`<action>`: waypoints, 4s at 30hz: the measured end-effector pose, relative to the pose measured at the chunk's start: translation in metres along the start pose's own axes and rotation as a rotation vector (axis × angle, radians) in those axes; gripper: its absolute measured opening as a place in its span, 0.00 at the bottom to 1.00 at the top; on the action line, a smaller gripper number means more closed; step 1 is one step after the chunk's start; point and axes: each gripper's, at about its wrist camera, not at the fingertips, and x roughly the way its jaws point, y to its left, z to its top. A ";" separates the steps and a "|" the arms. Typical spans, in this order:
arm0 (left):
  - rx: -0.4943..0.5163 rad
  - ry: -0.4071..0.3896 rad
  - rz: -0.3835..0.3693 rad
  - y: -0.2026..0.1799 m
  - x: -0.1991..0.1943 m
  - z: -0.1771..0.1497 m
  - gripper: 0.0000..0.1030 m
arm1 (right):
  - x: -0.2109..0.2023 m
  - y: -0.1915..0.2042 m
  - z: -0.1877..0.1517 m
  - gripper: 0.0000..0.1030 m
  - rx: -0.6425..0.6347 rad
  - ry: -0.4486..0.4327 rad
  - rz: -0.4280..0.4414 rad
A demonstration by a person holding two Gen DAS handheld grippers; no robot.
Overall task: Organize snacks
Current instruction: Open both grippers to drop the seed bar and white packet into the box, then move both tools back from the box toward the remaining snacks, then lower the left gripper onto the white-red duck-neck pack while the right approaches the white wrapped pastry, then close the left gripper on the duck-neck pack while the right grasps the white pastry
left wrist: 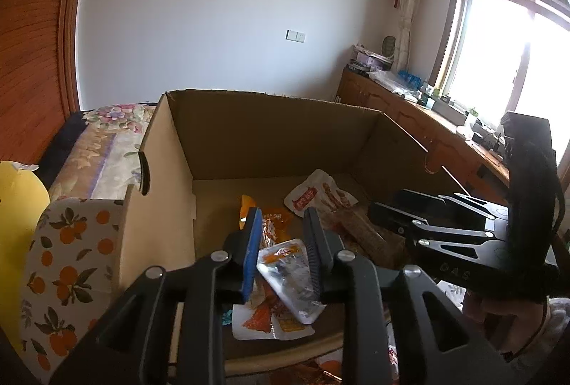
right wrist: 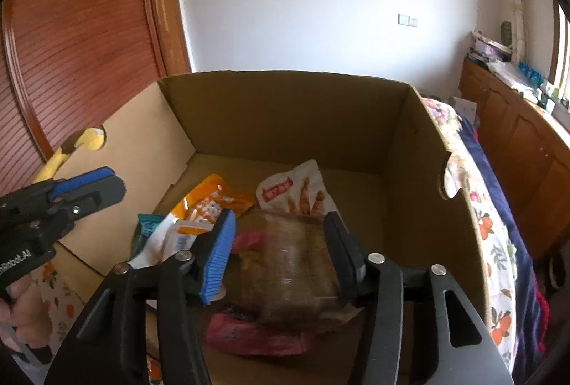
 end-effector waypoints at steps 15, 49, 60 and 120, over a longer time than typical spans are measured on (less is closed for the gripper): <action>0.041 -0.039 0.039 -0.004 -0.014 -0.002 0.30 | -0.080 0.006 -0.008 0.52 -0.019 -0.088 -0.065; 0.165 0.108 -0.028 -0.078 -0.052 -0.077 0.41 | -0.104 -0.061 -0.148 0.58 0.210 0.141 -0.113; 0.149 0.219 -0.039 -0.091 -0.031 -0.108 0.41 | -0.080 -0.066 -0.158 0.41 0.221 0.200 -0.124; 0.149 0.306 0.123 -0.131 0.007 -0.131 0.32 | -0.090 -0.073 -0.172 0.25 0.157 0.133 -0.003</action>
